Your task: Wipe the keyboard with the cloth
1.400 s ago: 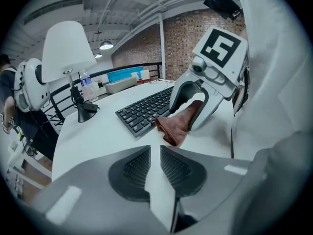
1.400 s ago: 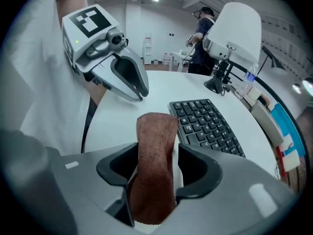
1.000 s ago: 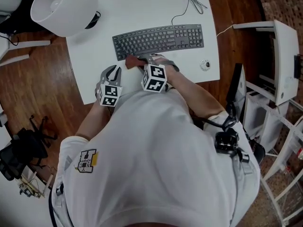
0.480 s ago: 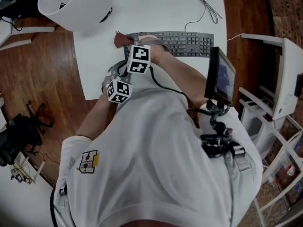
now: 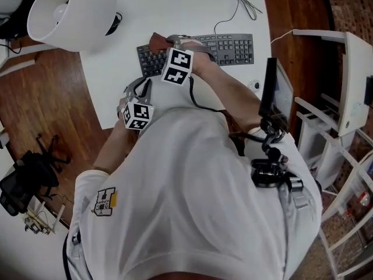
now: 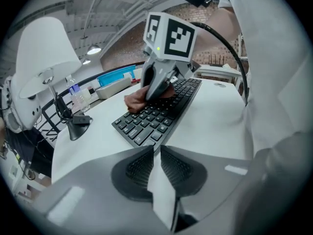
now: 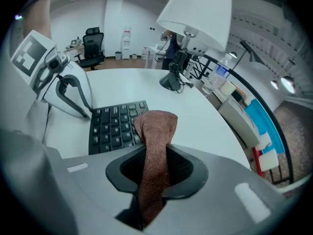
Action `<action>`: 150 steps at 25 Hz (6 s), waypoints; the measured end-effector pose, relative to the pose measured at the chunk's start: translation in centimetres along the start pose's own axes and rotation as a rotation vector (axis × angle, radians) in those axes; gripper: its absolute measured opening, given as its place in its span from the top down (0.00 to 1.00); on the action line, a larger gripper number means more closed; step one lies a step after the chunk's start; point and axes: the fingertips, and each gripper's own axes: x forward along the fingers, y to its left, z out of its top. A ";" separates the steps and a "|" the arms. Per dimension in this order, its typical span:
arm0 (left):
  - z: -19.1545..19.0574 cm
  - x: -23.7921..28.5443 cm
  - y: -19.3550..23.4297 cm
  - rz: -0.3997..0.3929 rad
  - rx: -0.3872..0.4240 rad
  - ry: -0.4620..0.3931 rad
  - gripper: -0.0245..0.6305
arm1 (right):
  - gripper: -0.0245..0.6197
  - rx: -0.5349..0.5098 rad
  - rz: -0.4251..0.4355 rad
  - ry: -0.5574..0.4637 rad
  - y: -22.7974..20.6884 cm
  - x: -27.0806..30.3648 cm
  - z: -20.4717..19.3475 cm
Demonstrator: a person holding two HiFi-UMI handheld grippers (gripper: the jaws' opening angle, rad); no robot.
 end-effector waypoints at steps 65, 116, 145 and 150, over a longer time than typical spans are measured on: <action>0.0 0.2 0.1 0.043 -0.010 0.007 0.91 | 0.83 0.411 -0.340 0.309 -8.0 -9.4 -25.4; 0.1 0.3 0.1 0.073 0.002 0.019 0.91 | 0.83 0.481 -0.371 0.411 -7.7 -12.3 -31.6; -0.6 0.0 0.8 0.016 0.008 -0.023 0.91 | 0.83 -0.033 -0.058 0.114 5.3 -1.6 -3.0; -0.6 0.1 0.7 0.041 -0.005 -0.009 0.91 | 0.83 0.144 -0.168 0.221 0.3 -5.2 -13.5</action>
